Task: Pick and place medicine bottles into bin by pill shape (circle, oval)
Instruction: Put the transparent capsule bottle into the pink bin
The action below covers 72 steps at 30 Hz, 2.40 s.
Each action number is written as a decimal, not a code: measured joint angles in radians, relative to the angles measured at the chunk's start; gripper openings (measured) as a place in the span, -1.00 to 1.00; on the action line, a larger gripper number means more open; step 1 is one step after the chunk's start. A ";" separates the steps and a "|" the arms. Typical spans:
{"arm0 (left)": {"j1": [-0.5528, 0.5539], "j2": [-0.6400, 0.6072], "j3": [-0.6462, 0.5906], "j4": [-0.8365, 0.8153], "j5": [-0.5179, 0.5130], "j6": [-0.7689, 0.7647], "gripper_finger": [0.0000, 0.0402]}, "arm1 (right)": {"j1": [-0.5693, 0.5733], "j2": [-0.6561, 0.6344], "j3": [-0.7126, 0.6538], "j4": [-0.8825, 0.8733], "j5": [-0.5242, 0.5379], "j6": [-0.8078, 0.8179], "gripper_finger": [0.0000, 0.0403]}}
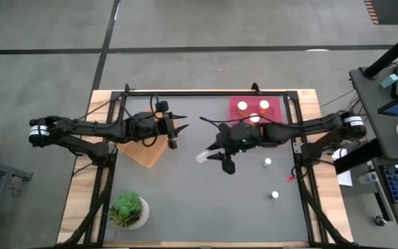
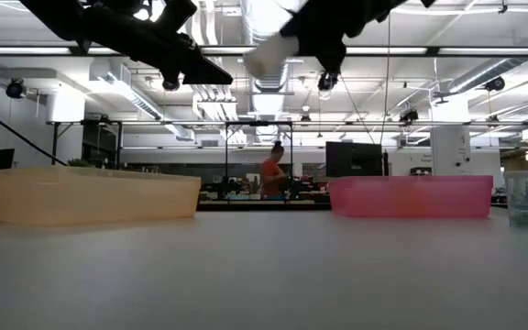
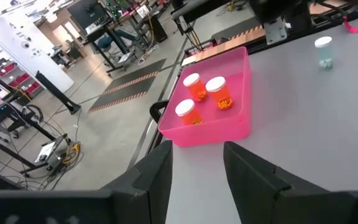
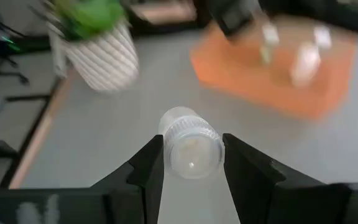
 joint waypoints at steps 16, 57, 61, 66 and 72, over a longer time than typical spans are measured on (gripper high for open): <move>0.000 0.000 -0.002 0.002 0.000 0.000 -0.36 | 0.010 -0.087 -0.328 0.774 -0.233 -0.061 -0.32; -0.001 0.001 -0.003 0.002 0.000 0.000 -0.36 | 0.017 -0.087 -0.349 1.223 -0.747 0.105 -0.30; -0.001 0.001 -0.003 0.002 0.000 0.000 -0.36 | 0.017 -0.086 -0.349 1.206 -0.748 0.100 -0.30; 0.000 0.001 -0.003 0.002 0.000 0.000 -0.36 | 0.017 -0.086 -0.349 1.202 -0.746 0.098 -0.29; 0.000 0.001 -0.003 -0.001 0.000 0.000 -0.36 | 0.004 -0.089 -0.349 1.132 -0.521 0.193 -0.30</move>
